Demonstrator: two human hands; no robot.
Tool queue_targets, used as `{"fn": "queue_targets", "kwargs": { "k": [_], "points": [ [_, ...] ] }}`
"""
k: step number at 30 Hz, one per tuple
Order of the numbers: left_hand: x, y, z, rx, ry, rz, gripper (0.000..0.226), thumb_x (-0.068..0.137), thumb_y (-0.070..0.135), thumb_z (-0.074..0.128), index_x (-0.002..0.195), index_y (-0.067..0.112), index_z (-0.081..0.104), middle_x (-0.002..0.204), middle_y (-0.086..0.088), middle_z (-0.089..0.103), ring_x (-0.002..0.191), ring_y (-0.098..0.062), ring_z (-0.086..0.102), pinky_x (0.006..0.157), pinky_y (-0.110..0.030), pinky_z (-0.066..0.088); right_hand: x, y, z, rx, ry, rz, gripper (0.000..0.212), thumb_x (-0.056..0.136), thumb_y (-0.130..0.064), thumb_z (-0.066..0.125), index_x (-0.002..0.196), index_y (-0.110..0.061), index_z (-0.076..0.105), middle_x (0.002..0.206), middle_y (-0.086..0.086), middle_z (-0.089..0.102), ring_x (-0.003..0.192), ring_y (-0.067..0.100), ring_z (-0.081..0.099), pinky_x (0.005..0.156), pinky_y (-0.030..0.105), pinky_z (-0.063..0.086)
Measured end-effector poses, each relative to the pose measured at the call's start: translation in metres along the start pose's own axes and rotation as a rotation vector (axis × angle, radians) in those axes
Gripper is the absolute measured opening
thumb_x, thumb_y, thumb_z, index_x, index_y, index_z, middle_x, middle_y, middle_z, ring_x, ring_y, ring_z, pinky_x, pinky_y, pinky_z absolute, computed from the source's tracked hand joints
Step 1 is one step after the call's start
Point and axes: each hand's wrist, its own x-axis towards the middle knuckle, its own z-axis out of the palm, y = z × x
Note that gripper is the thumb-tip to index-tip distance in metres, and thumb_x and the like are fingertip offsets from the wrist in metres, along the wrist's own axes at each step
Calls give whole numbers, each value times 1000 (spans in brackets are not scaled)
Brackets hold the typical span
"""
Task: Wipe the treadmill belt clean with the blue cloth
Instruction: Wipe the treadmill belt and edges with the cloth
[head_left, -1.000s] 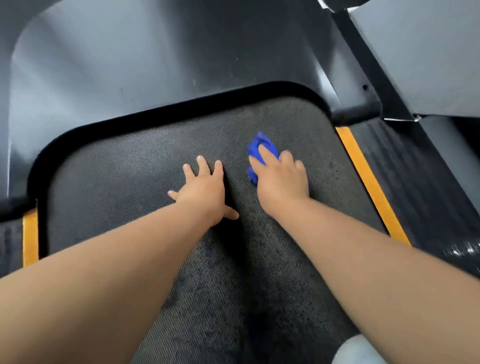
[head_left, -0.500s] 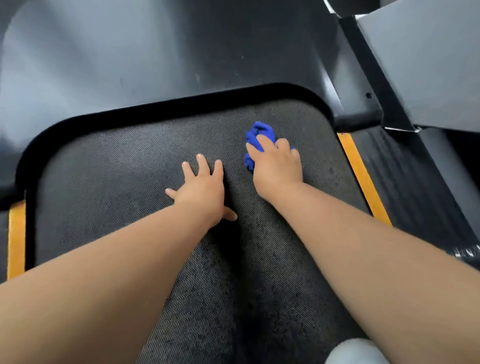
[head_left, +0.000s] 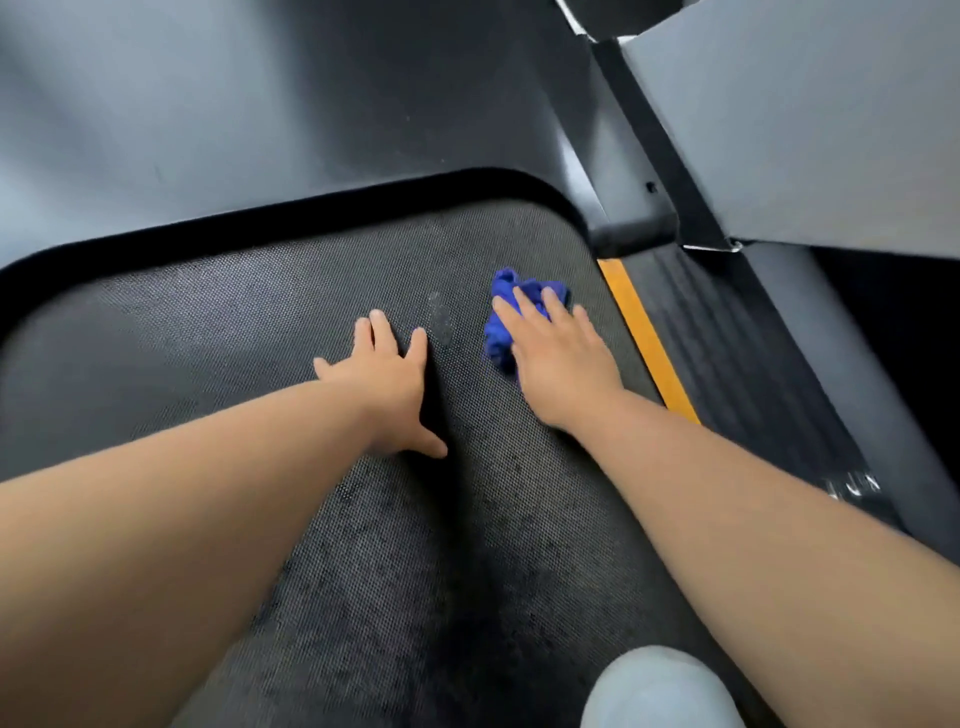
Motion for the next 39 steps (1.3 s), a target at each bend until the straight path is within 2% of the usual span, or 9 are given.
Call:
{"fn": "queue_targets", "kwargs": {
  "k": [4, 7, 11, 16, 20, 23, 31, 37, 39],
  "points": [
    [0, 16, 7, -47, 96, -71, 133, 56, 80, 64, 150, 20, -9, 154, -21, -17, 144, -35, -13, 108, -66, 14, -16, -10, -4, 123, 29, 128, 60, 99, -22, 35, 151, -22, 6, 159, -1, 11, 146, 25, 2, 118, 41, 6],
    [6, 16, 8, 19, 181, 52, 128, 61, 79, 61, 150, 16, -6, 156, -16, -15, 145, -30, -13, 112, -63, 10, -70, -5, 8, 144, 24, 122, 62, 98, -21, 36, 151, -20, 3, 159, 0, 9, 147, 21, 3, 119, 37, 3],
    [19, 21, 0, 6, 103, 89, 132, 59, 70, 72, 150, 14, -7, 157, -13, -16, 145, -28, -12, 108, -64, 15, -36, 19, 6, 60, 59, 74, 67, 93, -15, 39, 151, -19, 7, 159, 3, 12, 146, 19, 5, 118, 35, 0],
    [22, 31, -3, 10, 61, 44, 134, 58, 62, 77, 149, 13, -8, 155, -17, -17, 144, -31, -13, 105, -67, 20, 48, 30, -18, -67, 18, 215, 70, 92, -20, 43, 151, -13, 5, 158, 9, 14, 146, 23, 9, 117, 39, 6],
    [19, 28, -4, -23, 57, 46, 134, 59, 61, 78, 150, 14, -9, 155, -16, -19, 144, -30, -15, 106, -66, 18, -32, 21, 0, 45, 52, 241, 66, 97, -27, 39, 151, -11, 6, 158, 11, 13, 144, 27, 13, 118, 37, 14],
    [18, 28, -5, -35, 55, 53, 134, 58, 60, 78, 150, 14, -8, 155, -16, -19, 144, -31, -15, 106, -67, 19, -93, 21, 6, 54, -49, 283, 64, 99, -27, 37, 151, -12, 3, 159, 10, 6, 144, 26, 14, 115, 35, 21],
    [22, 26, -2, -18, 85, 65, 133, 58, 63, 77, 150, 15, -8, 155, -16, -18, 144, -30, -14, 105, -67, 19, -20, 4, -3, -34, -61, 463, 64, 97, -29, 33, 151, -11, 4, 157, 18, 3, 136, 31, 22, 111, 37, 20],
    [16, 23, 2, -75, 95, 77, 132, 59, 61, 78, 150, 17, -7, 156, -11, -19, 145, -27, -15, 107, -65, 15, -91, -3, -11, -5, -207, 455, 67, 96, -24, 37, 151, -10, 1, 157, 16, 9, 138, 29, 22, 112, 37, 23],
    [14, 21, 0, -89, 104, 83, 132, 58, 62, 78, 151, 18, -6, 156, -9, -18, 145, -25, -13, 109, -63, 15, -109, -3, -22, 69, -237, 435, 62, 93, -18, 45, 148, -10, 16, 147, 15, 31, 128, 29, 35, 102, 36, 36]
  ]
}}
